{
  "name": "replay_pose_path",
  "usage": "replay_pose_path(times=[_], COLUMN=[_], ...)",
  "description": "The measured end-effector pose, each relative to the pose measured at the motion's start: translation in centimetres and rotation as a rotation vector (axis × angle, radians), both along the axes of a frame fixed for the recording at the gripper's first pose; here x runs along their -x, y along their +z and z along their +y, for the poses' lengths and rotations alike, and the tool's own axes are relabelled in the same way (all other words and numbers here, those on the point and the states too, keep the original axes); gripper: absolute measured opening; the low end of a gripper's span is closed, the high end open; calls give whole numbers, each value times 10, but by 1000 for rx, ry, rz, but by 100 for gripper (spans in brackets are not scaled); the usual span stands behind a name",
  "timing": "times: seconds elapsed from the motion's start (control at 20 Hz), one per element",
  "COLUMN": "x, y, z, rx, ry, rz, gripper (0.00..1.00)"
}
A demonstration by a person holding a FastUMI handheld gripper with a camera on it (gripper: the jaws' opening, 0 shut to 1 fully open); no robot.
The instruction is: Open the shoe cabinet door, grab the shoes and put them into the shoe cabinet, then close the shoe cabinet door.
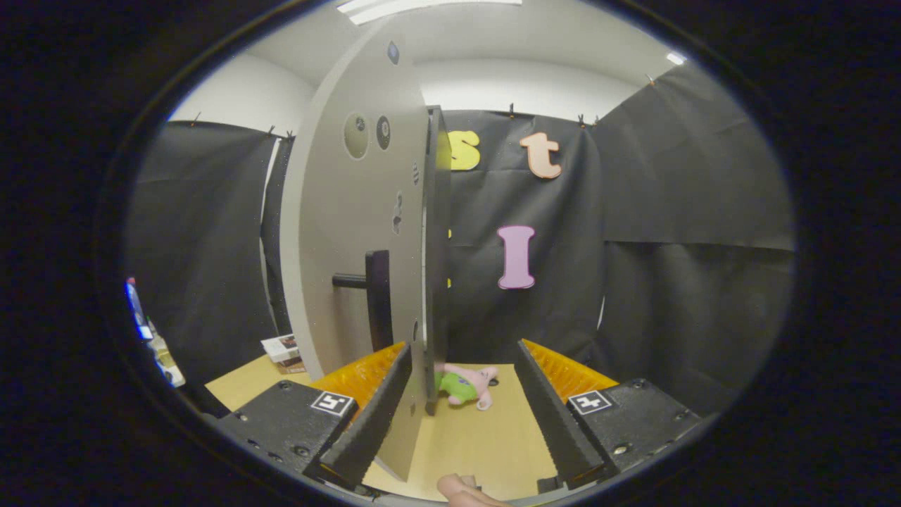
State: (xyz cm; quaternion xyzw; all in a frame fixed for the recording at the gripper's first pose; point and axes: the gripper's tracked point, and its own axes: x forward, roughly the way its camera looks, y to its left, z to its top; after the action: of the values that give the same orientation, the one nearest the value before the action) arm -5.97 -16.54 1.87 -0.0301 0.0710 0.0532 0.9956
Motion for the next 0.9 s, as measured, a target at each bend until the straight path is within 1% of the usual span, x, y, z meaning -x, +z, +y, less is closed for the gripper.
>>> replay_pose_path(times=[0.1,0.15,0.35,0.65,0.75,0.9], x=[2,4,8,11,3,-3], y=[-1,-2,-2,-4,-1,-1], z=[9,16,50,93,105,130], rx=[-15,-25,-18,-28,-13,16], ry=[-9,-1,49,40,39,62], rz=[-2,5,7,19,14,1], gripper=[94,94,94,94,94,94])
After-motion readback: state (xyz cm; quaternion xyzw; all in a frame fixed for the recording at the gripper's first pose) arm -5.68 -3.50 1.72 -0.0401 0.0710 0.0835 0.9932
